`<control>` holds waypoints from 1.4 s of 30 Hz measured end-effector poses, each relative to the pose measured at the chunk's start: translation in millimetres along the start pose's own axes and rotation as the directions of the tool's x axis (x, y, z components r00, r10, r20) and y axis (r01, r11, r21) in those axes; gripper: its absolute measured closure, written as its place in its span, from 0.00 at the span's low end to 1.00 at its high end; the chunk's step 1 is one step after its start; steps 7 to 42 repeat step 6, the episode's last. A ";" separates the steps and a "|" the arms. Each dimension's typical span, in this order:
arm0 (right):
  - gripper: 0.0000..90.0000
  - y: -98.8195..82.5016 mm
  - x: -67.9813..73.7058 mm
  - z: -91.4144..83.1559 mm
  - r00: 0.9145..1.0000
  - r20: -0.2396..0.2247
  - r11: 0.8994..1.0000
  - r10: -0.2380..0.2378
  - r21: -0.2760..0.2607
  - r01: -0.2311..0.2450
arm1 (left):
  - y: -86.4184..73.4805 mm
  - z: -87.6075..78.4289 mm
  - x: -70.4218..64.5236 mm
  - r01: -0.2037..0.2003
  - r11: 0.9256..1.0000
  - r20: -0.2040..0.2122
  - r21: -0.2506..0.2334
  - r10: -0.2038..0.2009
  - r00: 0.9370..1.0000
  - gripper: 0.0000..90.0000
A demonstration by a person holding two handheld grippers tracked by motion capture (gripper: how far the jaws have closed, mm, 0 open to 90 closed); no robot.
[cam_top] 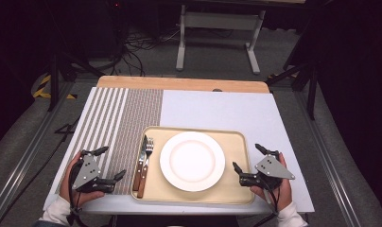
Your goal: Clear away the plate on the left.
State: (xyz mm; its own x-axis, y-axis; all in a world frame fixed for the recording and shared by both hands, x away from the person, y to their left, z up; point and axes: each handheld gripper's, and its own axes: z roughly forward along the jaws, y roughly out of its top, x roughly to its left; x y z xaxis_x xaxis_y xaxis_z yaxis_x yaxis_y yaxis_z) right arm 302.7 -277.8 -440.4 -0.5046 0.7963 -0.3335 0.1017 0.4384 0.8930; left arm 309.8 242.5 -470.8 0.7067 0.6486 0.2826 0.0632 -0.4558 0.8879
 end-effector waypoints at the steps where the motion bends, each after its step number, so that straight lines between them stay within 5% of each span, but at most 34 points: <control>1: 0.06 0.0 0.0 0.0 1.000 0.000 1.000 0.000 0.000 0.000 | 0.0 -0.1 0.0 0.000 1.000 0.000 -0.001 0.000 1.000 0.06; 42: 0.06 -0.4 -0.1 0.3 1.000 -0.001 1.000 0.005 0.002 -0.005 | 0.1 0.9 0.1 0.009 1.000 -0.002 0.001 -0.009 1.000 0.06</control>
